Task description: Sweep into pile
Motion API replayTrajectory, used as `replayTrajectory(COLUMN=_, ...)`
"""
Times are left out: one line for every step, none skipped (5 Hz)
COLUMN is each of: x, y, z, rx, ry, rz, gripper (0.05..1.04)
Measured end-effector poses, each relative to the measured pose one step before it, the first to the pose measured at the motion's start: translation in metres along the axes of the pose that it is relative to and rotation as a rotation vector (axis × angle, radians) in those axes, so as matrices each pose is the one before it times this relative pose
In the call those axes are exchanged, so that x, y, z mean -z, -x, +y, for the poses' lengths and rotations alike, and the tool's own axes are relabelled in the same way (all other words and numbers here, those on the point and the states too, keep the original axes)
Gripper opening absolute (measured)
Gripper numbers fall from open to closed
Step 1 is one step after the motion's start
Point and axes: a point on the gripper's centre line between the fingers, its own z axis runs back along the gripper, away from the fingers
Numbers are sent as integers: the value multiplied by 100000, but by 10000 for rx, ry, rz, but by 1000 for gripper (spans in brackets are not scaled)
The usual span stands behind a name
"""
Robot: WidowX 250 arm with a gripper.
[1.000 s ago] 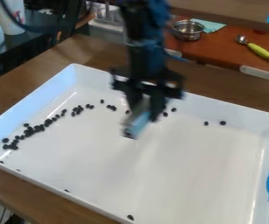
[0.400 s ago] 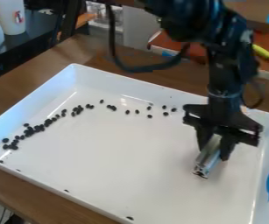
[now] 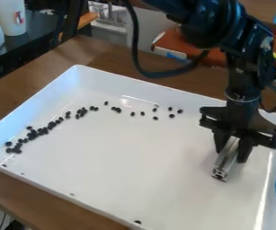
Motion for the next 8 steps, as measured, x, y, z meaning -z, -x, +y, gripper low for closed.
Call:
replayTrajectory(x=29, y=-549, z=1102, rx=-161, ry=62, rz=-55, gripper=380)
replayTrajectory(x=-183, y=69, z=1802, rx=121, ry=101, rz=47, gripper=379)
replayTrajectory(x=-623, y=727, z=3459, rx=-174, ry=-122, rz=9, gripper=379)
replayTrajectory(x=-232, y=839, z=1713, rx=78, ry=-44, rz=67, gripper=380)
replayTrajectory(x=-300, y=574, z=1937, rx=-110, ry=19, rz=85, gripper=380)
replayTrajectory(x=-221, y=-113, z=2417, rx=-136, ry=-107, rz=-147, gripper=380)
replayTrajectory(x=-75, y=-279, z=1526, rx=-117, ry=-116, rz=-191, gripper=379)
replayTrajectory(x=149, y=-333, z=1719, rx=-103, ry=-61, rz=45, gripper=379)
